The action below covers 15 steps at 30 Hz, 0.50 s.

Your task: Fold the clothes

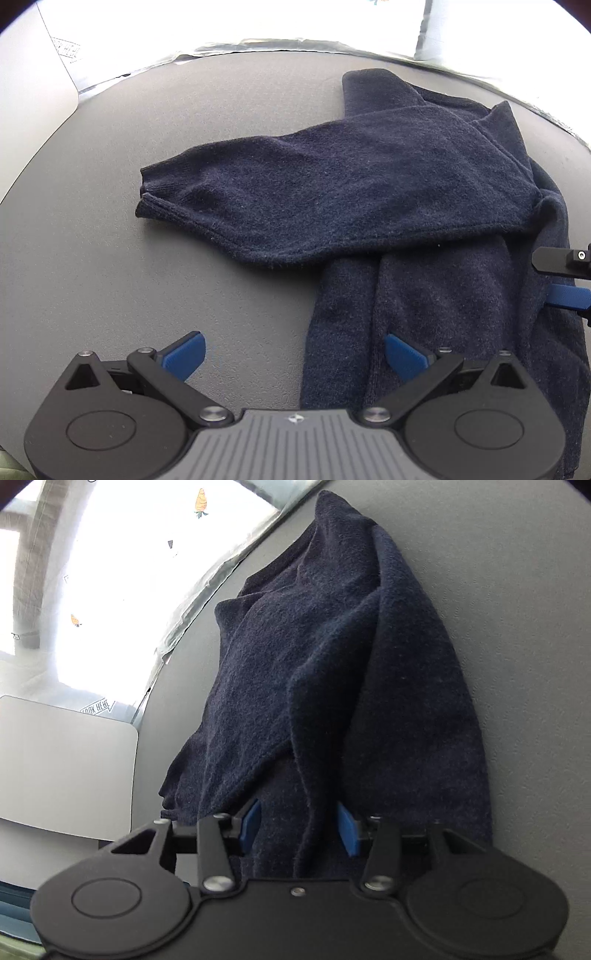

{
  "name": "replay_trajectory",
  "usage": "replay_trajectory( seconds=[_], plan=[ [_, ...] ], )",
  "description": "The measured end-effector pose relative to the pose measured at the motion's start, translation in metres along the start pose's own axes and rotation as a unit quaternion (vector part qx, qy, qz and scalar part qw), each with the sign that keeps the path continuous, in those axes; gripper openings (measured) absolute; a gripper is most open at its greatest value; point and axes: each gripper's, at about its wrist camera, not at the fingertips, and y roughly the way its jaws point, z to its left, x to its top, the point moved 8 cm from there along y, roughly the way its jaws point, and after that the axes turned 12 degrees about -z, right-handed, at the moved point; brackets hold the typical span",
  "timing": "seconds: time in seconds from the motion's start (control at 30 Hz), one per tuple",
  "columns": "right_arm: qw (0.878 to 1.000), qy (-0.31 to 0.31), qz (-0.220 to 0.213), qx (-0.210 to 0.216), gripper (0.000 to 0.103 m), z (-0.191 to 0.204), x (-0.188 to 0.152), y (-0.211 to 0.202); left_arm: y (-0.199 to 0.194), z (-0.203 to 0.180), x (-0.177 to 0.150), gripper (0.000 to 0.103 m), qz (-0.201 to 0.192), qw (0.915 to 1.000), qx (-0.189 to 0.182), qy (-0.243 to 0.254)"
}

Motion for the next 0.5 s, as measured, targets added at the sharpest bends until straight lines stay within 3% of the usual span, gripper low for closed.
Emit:
replay_trajectory(
  seconds=[0.03,0.23,0.33,0.5],
  plan=[
    [1.0,-0.027,-0.001,-0.001,0.057,0.008,0.004,-0.002,0.0,0.006,0.005,0.102,-0.006,0.9999,0.008,-0.007],
    [0.996,-0.079,-0.032,0.024,0.06,0.038,0.036,-0.007,0.012,0.048,0.033,0.102,-0.019,0.9943,0.049,-0.093],
    [0.994,-0.095,-0.051,0.011,0.061,0.026,0.071,-0.001,0.024,0.07,0.042,0.102,-0.016,0.9885,0.071,-0.133],
    [0.991,-0.107,-0.082,-0.024,0.061,0.009,0.118,0.021,0.048,0.095,0.058,0.101,-0.02,0.9828,0.096,-0.157]
  ],
)
